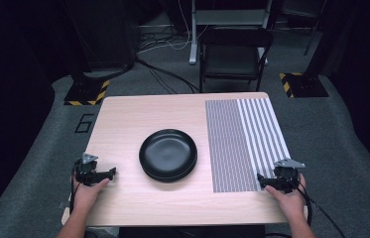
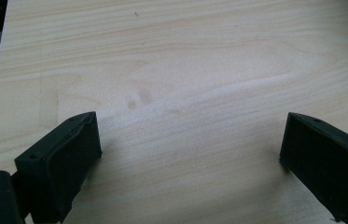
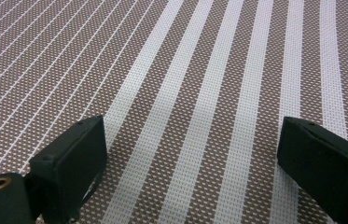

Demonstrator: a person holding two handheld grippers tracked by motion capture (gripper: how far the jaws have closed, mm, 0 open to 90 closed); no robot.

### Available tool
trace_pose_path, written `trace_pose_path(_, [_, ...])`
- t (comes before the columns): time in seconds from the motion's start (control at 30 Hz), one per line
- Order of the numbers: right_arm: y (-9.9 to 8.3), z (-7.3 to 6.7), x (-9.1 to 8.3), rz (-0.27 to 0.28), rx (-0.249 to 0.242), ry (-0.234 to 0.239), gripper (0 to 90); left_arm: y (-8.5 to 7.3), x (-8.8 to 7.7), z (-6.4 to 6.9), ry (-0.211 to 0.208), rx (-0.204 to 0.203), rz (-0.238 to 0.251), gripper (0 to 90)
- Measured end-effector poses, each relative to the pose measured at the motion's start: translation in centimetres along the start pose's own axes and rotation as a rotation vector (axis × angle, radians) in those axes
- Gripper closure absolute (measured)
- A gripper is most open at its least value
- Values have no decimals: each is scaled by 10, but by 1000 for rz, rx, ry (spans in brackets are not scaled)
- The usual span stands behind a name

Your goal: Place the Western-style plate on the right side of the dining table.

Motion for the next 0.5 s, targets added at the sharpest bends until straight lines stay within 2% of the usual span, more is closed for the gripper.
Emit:
trace_pose_path(0.13, [0, 0, 0, 0, 0, 2, 74, 0, 0, 1, -10, 8, 8, 65])
trace_pose_path(0.33, [0, 0, 0, 0, 3, 1, 77, 0, -2, 0, -40, 29, 17, 151])
trace_pose_path(0.5, [0, 0, 0, 0, 3, 1, 78, 0, -3, -1, -35, 31, 22, 186])
Point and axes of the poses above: each handheld gripper's, and its own axes: x roughly forward along the jaws, y roughly out of its top, z roughly to its right, the point moved 3 cm from there along x, roughly forward along the jaws, and after that the axes turned 14 degrees about -y, right-handed, at the moved point
